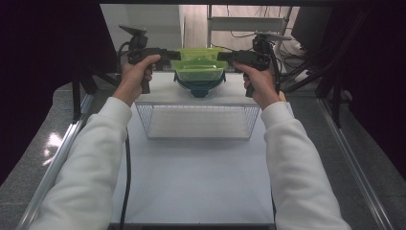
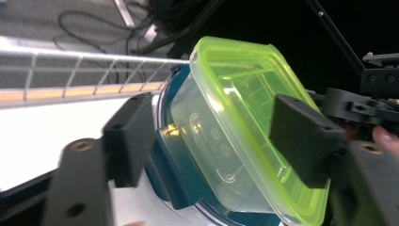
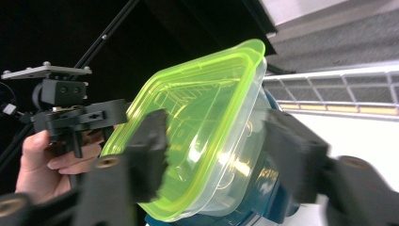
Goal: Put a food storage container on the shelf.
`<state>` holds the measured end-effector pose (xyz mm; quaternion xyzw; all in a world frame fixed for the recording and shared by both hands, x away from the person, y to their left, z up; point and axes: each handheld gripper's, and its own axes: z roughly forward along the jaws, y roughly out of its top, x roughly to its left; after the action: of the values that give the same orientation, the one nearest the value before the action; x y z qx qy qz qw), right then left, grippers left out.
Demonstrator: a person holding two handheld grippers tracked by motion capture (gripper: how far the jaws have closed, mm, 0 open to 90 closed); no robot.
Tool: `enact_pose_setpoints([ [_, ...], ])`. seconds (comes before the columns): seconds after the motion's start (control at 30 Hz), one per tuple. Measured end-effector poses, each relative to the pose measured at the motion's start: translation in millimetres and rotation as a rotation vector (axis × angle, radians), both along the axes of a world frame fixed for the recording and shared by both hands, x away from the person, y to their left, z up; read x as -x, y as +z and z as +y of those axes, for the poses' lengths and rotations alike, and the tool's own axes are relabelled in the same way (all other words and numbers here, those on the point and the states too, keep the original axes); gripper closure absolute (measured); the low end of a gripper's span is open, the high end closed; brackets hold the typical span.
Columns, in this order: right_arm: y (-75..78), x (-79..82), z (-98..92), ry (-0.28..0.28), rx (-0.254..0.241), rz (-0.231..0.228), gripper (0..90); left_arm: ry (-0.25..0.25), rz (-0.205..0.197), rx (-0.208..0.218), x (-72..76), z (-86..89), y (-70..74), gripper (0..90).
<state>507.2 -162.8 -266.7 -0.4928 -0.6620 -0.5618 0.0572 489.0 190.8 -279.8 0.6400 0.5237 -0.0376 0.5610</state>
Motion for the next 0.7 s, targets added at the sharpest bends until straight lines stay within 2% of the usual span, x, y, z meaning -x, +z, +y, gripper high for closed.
enact_pose_setpoints([
  [0.07,2.9,3.4,-3.0,-0.01,0.004,-0.024,30.0,0.006,-0.033,0.009,6.6,3.2,4.6,24.8],
  [0.2,11.9,15.1,-13.1,-0.006,0.007,-0.083,25.8,0.028,-0.079,-0.025,23.3,9.7,13.9,23.3],
  [0.3,15.8,22.8,-18.3,0.0,0.04,-0.121,24.7,0.023,-0.109,-0.063,35.8,13.7,17.6,22.9],
  [0.4,16.9,31.5,-24.3,0.017,0.061,-0.16,24.4,0.021,-0.134,-0.068,48.1,17.2,18.3,22.1],
  [0.57,14.5,50.7,-32.6,0.079,0.12,-0.228,23.7,0.01,-0.197,-0.151,75.9,19.5,15.6,21.6],
  [0.63,13.0,58.4,-35.7,0.099,0.127,-0.244,23.5,-0.004,-0.211,-0.166,88.4,19.3,12.9,21.3],
  [0.7,10.6,67.7,-39.7,0.112,0.153,-0.272,23.4,-0.013,-0.222,-0.172,101.4,18.6,9.3,21.1],
])
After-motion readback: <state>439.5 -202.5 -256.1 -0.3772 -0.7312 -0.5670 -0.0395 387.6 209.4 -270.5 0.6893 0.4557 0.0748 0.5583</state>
